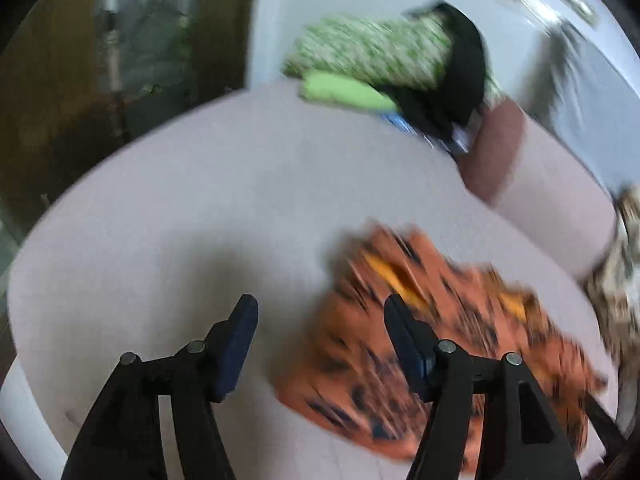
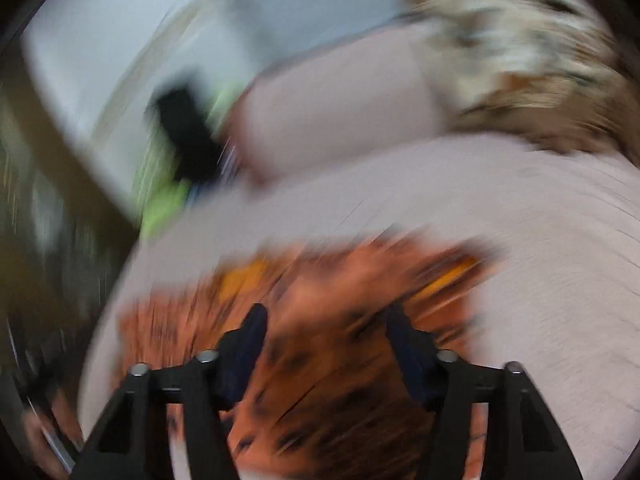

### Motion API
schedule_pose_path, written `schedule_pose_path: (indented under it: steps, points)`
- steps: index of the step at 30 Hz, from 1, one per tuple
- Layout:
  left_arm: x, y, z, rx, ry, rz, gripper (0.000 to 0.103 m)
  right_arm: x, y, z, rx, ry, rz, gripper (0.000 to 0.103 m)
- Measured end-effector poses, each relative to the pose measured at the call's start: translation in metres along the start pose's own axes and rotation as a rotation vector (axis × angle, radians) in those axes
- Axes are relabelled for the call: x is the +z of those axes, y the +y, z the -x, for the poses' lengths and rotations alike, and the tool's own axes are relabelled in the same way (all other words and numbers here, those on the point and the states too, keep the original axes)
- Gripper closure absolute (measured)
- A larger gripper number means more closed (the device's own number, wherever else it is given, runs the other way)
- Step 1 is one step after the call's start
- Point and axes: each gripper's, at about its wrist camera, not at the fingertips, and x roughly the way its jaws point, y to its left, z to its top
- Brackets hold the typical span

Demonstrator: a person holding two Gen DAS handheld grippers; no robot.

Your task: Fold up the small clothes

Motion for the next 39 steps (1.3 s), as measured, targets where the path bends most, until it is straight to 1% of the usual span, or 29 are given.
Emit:
schedule_pose_path:
  steps: [1, 2, 3, 5, 6, 8, 10, 12, 14, 15, 16, 19, 21, 22, 24, 25, 26, 27, 28, 29, 30, 31, 33, 34, 35, 36, 37, 38, 39]
  points:
    - [-0.011, -0.012, -0.008, -0.029, 0.037, -0.049, 0.036, -0.006, 0.022, -0.022, 0.015, 0.085, 0.042, 0.066]
    - [-0.016, -0.023, -0.017, -0.035, 0.063, -0.081, 0.036, -0.010, 0.036, -0.040, 0.018, 0.141, 0.070, 0.067]
    - [-0.024, -0.033, -0.031, -0.030, 0.101, -0.124, 0.036, -0.014, 0.051, -0.060, -0.001, 0.188, 0.108, 0.068]
    - [-0.033, -0.038, -0.051, 0.020, 0.138, -0.170, 0.036, -0.006, 0.072, -0.087, -0.061, 0.200, 0.167, 0.068]
    - [-0.034, -0.038, -0.059, 0.034, 0.151, -0.174, 0.036, 0.007, 0.079, -0.099, -0.082, 0.185, 0.173, 0.068]
    - [-0.027, -0.037, -0.064, 0.023, 0.147, -0.149, 0.036, 0.042, 0.079, -0.120, -0.090, 0.157, 0.129, 0.067]
    - [-0.018, -0.039, -0.070, 0.014, 0.153, -0.141, 0.035, 0.084, 0.068, -0.137, -0.115, 0.072, 0.054, 0.068]
    - [-0.009, -0.035, -0.078, -0.001, 0.170, -0.097, 0.034, 0.113, 0.054, -0.138, -0.118, -0.036, -0.032, 0.068]
    - [-0.004, -0.028, -0.081, -0.016, 0.175, -0.058, 0.034, 0.125, 0.043, -0.128, -0.100, -0.104, -0.105, 0.065]
    - [-0.002, -0.025, -0.080, -0.014, 0.174, -0.049, 0.034, 0.125, 0.045, -0.123, -0.076, -0.115, -0.105, 0.065]
    - [0.002, -0.019, -0.078, -0.009, 0.172, -0.043, 0.034, 0.121, 0.049, -0.116, -0.058, -0.123, -0.079, 0.065]
    - [0.007, -0.013, -0.074, 0.014, 0.158, -0.036, 0.034, 0.094, 0.059, -0.097, -0.084, -0.107, 0.045, 0.065]
    - [0.008, -0.008, -0.072, 0.043, 0.154, -0.037, 0.034, 0.065, 0.054, -0.080, -0.094, -0.087, 0.067, 0.065]
    - [0.008, -0.006, -0.071, 0.051, 0.154, -0.036, 0.034, 0.057, 0.048, -0.076, -0.122, -0.081, 0.066, 0.065]
    - [0.007, 0.000, -0.074, 0.078, 0.159, -0.045, 0.033, 0.032, 0.019, -0.058, -0.190, -0.096, 0.034, 0.065]
    - [0.006, 0.001, -0.079, 0.104, 0.166, -0.063, 0.029, 0.018, 0.003, -0.050, -0.217, -0.108, 0.001, 0.065]
    - [0.003, 0.001, -0.082, 0.119, 0.177, -0.090, 0.026, 0.004, -0.020, -0.046, -0.249, -0.098, -0.053, 0.065]
    - [-0.001, -0.002, -0.086, 0.126, 0.185, -0.109, 0.023, -0.006, -0.040, -0.048, -0.256, -0.060, -0.093, 0.067]
    - [-0.001, -0.003, -0.090, 0.132, 0.188, -0.131, 0.022, -0.014, -0.054, -0.049, -0.246, -0.023, -0.120, 0.067]
    - [0.001, -0.003, -0.092, 0.134, 0.185, -0.133, 0.022, -0.024, -0.061, -0.041, -0.216, -0.028, -0.121, 0.068]
    - [0.003, -0.003, -0.091, 0.133, 0.186, -0.136, 0.022, -0.028, -0.064, -0.030, -0.216, -0.042, -0.109, 0.068]
    - [0.005, -0.003, -0.087, 0.129, 0.188, -0.133, 0.022, -0.031, -0.061, -0.020, -0.221, -0.051, -0.100, 0.066]
    - [0.009, -0.001, -0.075, 0.104, 0.160, -0.109, 0.023, -0.040, -0.056, 0.004, -0.163, -0.077, -0.116, 0.066]
    - [0.011, 0.000, -0.067, 0.089, 0.135, -0.100, 0.023, -0.045, -0.056, 0.014, -0.122, -0.083, -0.132, 0.061]
    - [0.011, 0.000, -0.062, 0.077, 0.122, -0.100, 0.023, -0.051, -0.057, 0.022, -0.089, -0.088, -0.155, 0.043]
    - [0.009, 0.000, -0.056, 0.051, 0.117, -0.104, 0.023, -0.058, -0.059, 0.030, -0.050, -0.101, -0.192, 0.036]
    - [0.007, 0.002, -0.053, 0.027, 0.125, -0.103, 0.022, -0.065, -0.059, 0.033, -0.012, -0.108, -0.227, 0.034]
    - [0.003, 0.006, -0.049, -0.003, 0.144, -0.095, 0.022, -0.073, -0.065, 0.037, 0.030, -0.104, -0.266, 0.034]
    - [-0.004, 0.013, -0.047, -0.039, 0.177, -0.073, 0.022, -0.085, -0.069, 0.040, 0.070, -0.089, -0.315, 0.034]
